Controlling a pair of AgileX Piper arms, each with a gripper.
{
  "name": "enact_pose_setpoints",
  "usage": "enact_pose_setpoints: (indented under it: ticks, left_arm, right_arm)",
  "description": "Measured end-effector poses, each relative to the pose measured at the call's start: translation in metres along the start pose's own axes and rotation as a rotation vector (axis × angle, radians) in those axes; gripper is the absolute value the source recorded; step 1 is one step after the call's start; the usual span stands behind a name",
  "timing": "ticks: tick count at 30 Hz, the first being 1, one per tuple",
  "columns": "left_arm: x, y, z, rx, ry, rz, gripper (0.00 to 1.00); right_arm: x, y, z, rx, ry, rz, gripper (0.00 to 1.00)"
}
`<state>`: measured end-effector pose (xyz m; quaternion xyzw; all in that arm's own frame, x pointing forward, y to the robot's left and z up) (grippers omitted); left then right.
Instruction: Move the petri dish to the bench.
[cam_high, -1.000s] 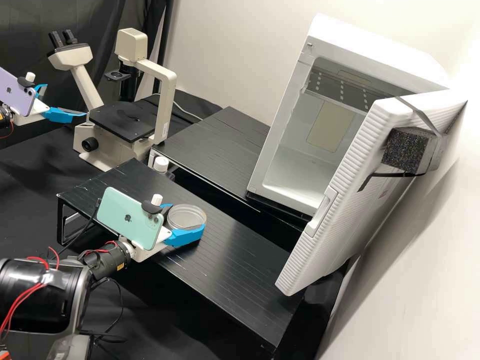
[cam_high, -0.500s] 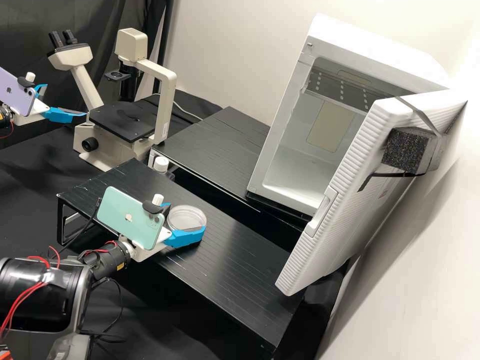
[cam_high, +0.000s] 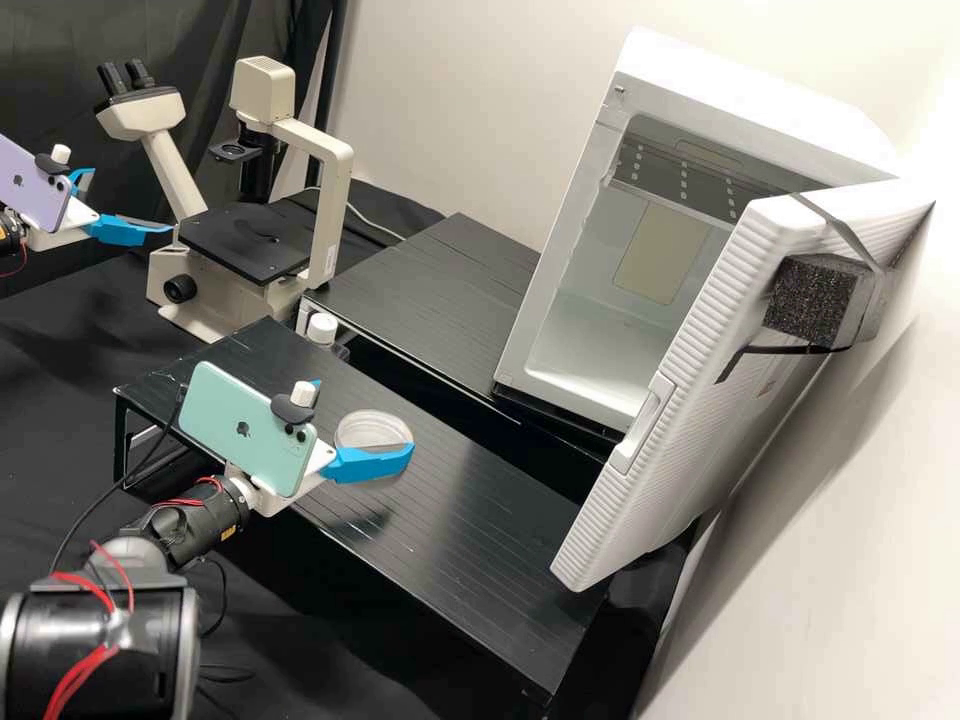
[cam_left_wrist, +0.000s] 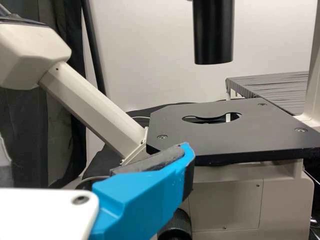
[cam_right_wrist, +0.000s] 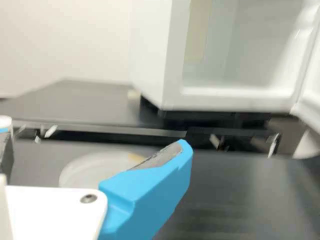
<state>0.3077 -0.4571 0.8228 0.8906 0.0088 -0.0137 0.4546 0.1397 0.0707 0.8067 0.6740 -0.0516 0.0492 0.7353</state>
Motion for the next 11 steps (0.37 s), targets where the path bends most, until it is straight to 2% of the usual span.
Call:
enact_pose_setpoints:
  ticks: [6, 9, 11]
  left_arm:
    - [0.000, 0.000, 0.000, 0.000, 0.000, 0.000, 1.00]
    - [0.000, 0.000, 0.000, 0.000, 0.000, 0.000, 1.00]
    - [0.000, 0.000, 0.000, 0.000, 0.000, 0.000, 1.00]
  right_arm:
    - [-0.006, 0.013, -0.005, 0.027, 0.066, 0.053, 1.00]
    - [-0.011, 0.014, -0.006, 0.078, 0.162, 0.061, 1.00]
    - [-0.012, 0.013, -0.007, 0.102, 0.188, 0.054, 1.00]
